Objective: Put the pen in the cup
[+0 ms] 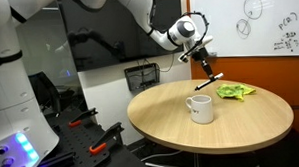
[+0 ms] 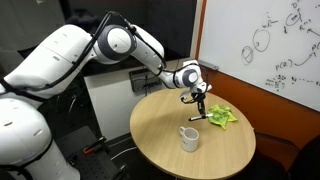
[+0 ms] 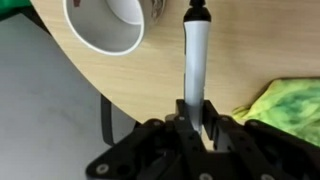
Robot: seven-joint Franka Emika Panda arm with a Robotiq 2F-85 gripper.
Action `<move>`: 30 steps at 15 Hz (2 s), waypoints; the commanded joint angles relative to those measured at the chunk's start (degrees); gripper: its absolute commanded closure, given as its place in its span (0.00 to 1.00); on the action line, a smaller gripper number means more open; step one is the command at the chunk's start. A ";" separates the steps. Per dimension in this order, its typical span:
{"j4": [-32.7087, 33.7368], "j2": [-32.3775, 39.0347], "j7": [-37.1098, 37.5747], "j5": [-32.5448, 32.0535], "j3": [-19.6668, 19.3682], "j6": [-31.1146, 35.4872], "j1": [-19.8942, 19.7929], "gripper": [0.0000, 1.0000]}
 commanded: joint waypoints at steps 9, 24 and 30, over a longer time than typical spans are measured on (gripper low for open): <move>-15.69 -5.75 42.06 -17.52 -12.80 -1.55 11.08 0.95; -18.56 -7.47 47.69 -26.80 -1.15 -6.65 8.90 0.37; -21.76 -16.04 40.01 -23.43 4.24 -5.25 2.06 0.00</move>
